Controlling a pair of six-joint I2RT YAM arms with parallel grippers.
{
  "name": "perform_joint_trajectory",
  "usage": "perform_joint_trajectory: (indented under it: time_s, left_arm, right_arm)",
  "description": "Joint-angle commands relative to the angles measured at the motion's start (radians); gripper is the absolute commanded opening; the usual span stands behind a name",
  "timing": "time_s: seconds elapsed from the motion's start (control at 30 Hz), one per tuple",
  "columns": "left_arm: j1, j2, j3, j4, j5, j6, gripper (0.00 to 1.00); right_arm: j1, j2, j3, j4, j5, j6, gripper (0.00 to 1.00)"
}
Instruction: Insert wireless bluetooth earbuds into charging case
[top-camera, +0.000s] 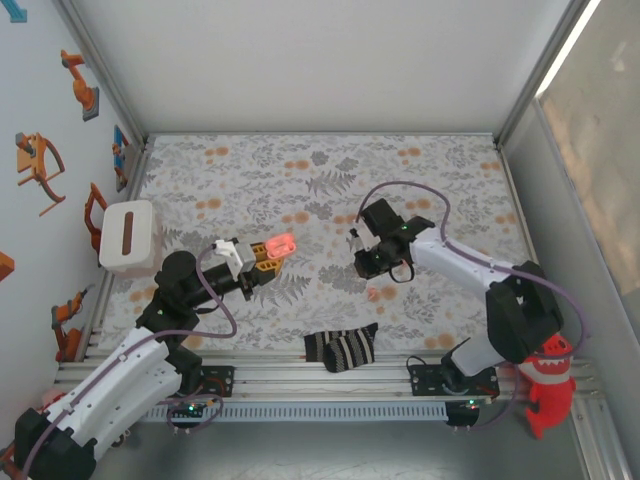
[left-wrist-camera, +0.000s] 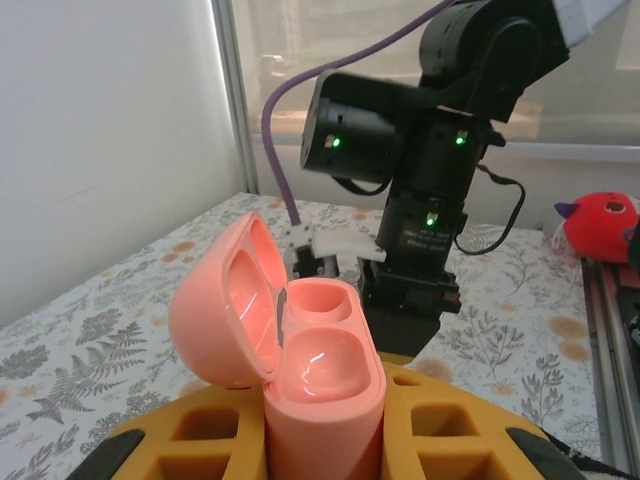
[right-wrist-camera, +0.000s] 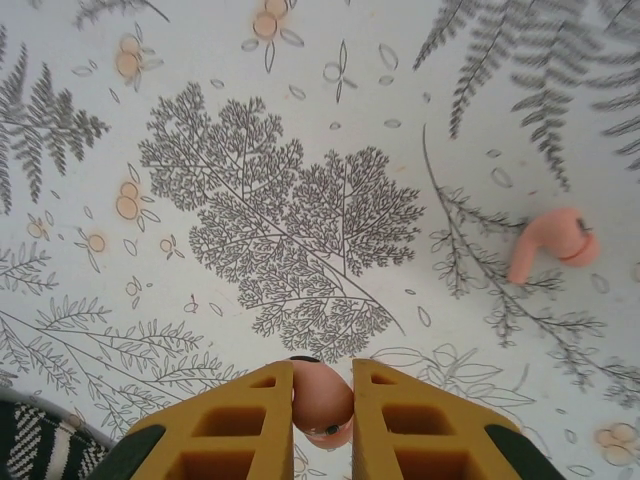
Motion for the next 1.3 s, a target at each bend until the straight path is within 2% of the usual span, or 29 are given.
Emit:
perform_joint_trajectory:
  time_s: [0.0, 0.37, 0.73, 1.13, 1.27]
  left_arm:
    - [-0.006, -0.003, -0.008, 0.030, -0.039, -0.041, 0.00]
    - [-0.006, 0.023, -0.078, 0.162, -0.068, -0.085, 0.00]
    - [0.007, 0.192, -0.112, 0.409, -0.058, -0.109, 0.00]
    - [0.110, 0.402, -0.095, 0.665, 0.084, -0.203, 0.00]
    - [0.120, 0.454, -0.063, 0.692, 0.139, -0.204, 0.00]
  right_arm:
    - [0.003, -0.077, 0.041, -0.034, 0.097, -0.030, 0.17]
    - [0.005, -0.272, 0.127, -0.031, 0.149, -0.096, 0.16]
    - [0.039, -0.349, 0.222, -0.027, 0.178, -0.170, 0.15]
    - [0.164, -0.340, 0.368, -0.027, 0.257, -0.239, 0.14]
    - [0.217, -0.320, 0.419, -0.007, 0.277, -0.269, 0.13]
